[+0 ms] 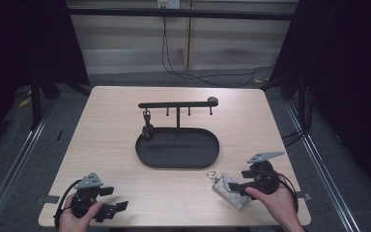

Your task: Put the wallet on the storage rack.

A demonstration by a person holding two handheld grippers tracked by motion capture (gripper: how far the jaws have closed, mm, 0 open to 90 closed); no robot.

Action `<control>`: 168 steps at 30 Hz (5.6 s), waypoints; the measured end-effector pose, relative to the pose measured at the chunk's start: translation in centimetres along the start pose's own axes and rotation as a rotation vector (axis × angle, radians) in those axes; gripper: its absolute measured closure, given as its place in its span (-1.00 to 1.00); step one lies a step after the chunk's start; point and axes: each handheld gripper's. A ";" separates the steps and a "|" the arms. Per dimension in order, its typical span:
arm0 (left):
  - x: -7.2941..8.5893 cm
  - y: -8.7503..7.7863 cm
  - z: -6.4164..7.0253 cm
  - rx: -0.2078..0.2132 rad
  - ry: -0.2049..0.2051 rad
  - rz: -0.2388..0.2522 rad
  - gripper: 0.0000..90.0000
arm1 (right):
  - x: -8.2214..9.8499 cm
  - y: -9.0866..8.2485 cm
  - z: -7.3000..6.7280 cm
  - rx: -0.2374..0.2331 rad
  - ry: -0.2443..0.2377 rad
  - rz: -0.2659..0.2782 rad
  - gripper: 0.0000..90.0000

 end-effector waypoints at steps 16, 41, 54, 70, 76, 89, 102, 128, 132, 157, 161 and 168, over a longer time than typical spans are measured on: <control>-0.1 -0.4 -0.3 -0.014 -0.010 0.024 -0.57 | -0.8 2.7 -0.7 0.027 -0.016 -0.195 -0.46; -0.5 -0.3 -0.6 0.008 -0.003 0.021 -0.57 | -1.5 5.0 -0.6 0.087 -0.035 -0.391 -0.42; -0.4 -0.4 -0.7 0.008 -0.006 0.021 -0.57 | -1.9 5.3 -1.1 0.125 -0.059 -0.436 -0.36; -0.2 -0.5 -0.8 0.014 -0.011 0.016 -0.57 | -2.6 4.9 -1.6 0.176 -0.055 -0.473 -0.24; -0.2 -0.3 -0.7 0.017 -0.007 0.010 -0.57 | -3.2 4.0 -1.8 0.205 -0.071 -0.484 -0.24; -0.3 0.0 -0.2 0.041 0.011 -0.006 -0.57 | -4.6 2.9 -2.2 0.209 -0.074 -0.517 -0.23; -0.3 0.1 -0.4 0.041 0.004 0.000 -0.57 | -6.2 1.4 -2.3 0.217 -0.067 -0.487 -0.23; 0.1 -0.5 -0.5 0.023 -0.010 0.017 -0.57 | -10.9 0.2 -2.1 0.200 -0.038 -0.450 -0.23; 0.1 -0.5 -0.6 0.026 -0.018 0.016 -0.57 | -11.3 0.0 -2.2 0.201 -0.036 -0.442 -0.23; 0.2 -0.6 -0.7 0.024 -0.019 0.012 -0.58 | -15.2 1.2 -1.9 0.123 0.029 -0.370 -0.23; 0.2 -0.6 -0.7 0.030 -0.019 0.012 -0.58 | -15.5 1.6 -1.6 0.114 0.047 -0.353 -0.23; 0.2 -0.6 -0.7 0.026 -0.016 0.013 -0.58 | -16.0 1.7 -1.1 0.080 0.094 -0.303 -0.23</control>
Point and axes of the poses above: each handheld gripper's, and its own axes: y roughly forward along the jaws, x roughly out of its underside, z roughly to its right, and after that the axes turned 14 degrees about y, right-handed
